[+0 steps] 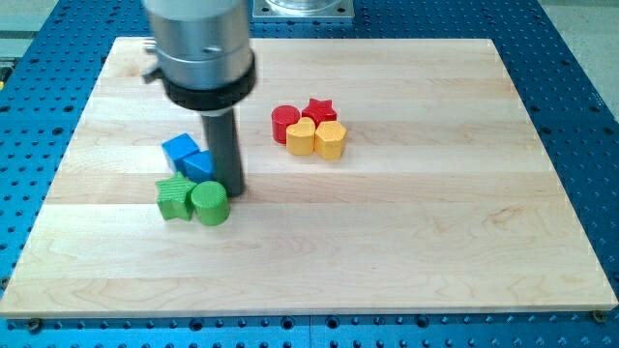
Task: Place the blue blocks to the center left side
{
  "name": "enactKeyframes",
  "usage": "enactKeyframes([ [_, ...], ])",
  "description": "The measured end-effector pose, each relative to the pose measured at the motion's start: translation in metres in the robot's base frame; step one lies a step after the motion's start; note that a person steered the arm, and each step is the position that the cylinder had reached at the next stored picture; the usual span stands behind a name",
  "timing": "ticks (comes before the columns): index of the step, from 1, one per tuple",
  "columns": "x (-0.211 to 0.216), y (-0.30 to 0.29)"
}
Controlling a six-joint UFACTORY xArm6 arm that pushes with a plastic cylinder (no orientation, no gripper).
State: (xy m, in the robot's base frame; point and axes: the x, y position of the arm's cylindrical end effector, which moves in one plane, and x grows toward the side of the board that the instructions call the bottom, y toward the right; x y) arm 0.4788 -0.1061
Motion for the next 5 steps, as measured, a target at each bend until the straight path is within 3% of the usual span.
enactKeyframes([
  [2, -0.046, -0.058],
  [3, -0.032, -0.052],
  [5, -0.014, -0.116],
])
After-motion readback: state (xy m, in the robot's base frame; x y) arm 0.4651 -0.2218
